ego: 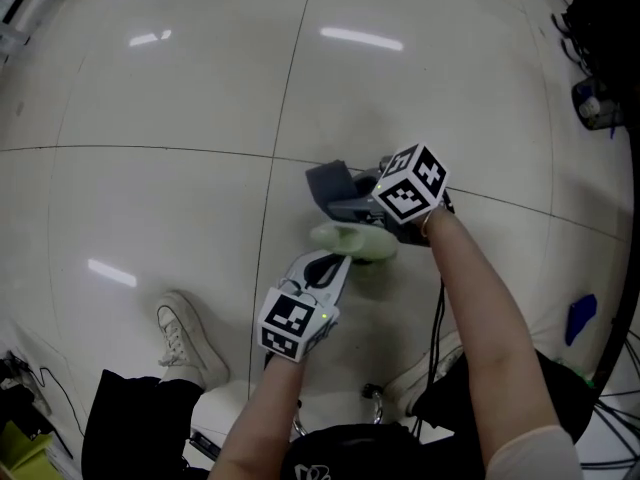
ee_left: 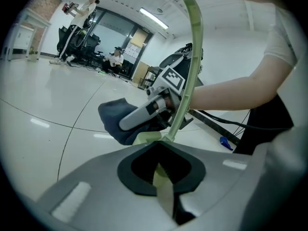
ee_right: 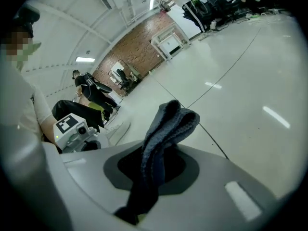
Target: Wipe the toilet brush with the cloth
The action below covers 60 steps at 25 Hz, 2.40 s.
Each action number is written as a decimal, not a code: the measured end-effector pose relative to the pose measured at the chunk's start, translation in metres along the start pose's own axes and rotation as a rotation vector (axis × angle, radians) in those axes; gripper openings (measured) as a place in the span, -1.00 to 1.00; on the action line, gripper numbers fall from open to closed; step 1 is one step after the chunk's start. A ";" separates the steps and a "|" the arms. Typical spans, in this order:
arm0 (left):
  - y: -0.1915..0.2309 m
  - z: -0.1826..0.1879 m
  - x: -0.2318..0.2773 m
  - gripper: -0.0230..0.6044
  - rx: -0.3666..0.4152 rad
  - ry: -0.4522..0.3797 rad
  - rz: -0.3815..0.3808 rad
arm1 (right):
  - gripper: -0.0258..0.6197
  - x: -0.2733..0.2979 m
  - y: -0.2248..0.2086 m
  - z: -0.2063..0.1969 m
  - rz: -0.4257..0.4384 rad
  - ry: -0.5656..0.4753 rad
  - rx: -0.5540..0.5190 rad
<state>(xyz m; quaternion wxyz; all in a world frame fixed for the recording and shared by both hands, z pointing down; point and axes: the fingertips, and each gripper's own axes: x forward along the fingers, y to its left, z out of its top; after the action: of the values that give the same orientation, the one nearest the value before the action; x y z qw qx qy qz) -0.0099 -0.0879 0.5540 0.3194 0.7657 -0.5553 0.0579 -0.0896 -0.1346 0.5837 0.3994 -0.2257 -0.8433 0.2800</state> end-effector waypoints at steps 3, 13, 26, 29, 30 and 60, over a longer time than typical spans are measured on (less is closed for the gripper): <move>-0.001 0.001 0.001 -0.91 0.008 -0.002 -0.005 | -0.73 0.008 -0.011 -0.016 -0.031 0.066 -0.002; -0.002 -0.001 0.004 -0.91 0.053 0.038 0.000 | -0.73 -0.010 -0.047 -0.067 -0.143 0.071 0.137; -0.002 -0.001 0.003 -0.91 0.040 0.029 -0.008 | -0.73 -0.059 -0.056 -0.132 -0.325 -0.039 0.289; -0.004 -0.003 0.004 -0.91 0.042 0.031 -0.022 | -0.73 -0.085 -0.049 -0.134 -0.462 -0.144 0.303; -0.004 -0.004 0.004 -0.91 0.046 0.038 -0.031 | -0.73 -0.098 -0.042 -0.128 -0.515 -0.228 0.311; 0.069 0.022 -0.146 -0.91 -0.009 -0.225 0.077 | -0.73 0.024 0.080 -0.030 -0.716 -0.992 0.628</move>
<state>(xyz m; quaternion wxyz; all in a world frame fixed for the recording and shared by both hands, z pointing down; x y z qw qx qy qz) -0.1322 0.0066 0.5014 0.2562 0.7440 -0.6168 -0.0188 -0.0668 -0.0524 0.5606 0.0806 0.3482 -0.8279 0.4323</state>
